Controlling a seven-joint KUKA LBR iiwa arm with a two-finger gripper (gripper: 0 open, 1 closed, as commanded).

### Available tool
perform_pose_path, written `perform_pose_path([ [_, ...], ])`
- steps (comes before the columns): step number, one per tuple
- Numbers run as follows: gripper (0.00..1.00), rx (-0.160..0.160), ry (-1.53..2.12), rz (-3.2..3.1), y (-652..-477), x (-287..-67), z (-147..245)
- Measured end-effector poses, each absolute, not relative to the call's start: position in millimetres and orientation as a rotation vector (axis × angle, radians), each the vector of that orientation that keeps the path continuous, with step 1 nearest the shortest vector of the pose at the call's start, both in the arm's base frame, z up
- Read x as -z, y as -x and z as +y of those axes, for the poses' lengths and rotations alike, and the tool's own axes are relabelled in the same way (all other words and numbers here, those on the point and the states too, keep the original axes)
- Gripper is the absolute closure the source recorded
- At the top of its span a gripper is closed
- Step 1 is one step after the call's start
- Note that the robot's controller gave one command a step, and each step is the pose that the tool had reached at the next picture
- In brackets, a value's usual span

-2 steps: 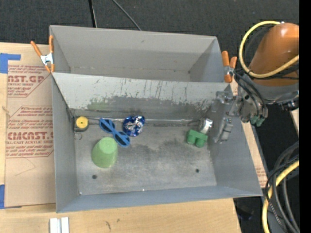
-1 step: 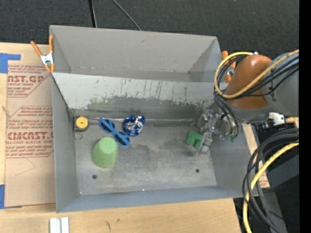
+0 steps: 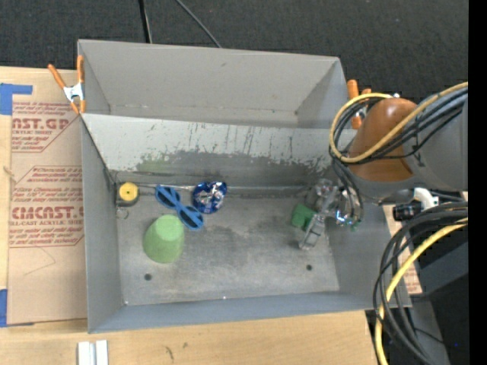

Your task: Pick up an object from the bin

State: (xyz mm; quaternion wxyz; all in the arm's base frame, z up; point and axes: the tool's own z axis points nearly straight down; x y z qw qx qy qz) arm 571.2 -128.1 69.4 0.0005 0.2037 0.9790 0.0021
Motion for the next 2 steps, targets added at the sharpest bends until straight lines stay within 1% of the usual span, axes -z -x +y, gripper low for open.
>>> perform_pose_path([
  [1, 1.00, -0.002, -0.642, 3.074, -570.9, -69.7, -129.6],
  [2, 1.00, -0.001, -0.582, 3.075, -572.2, -233.5, -125.9],
])
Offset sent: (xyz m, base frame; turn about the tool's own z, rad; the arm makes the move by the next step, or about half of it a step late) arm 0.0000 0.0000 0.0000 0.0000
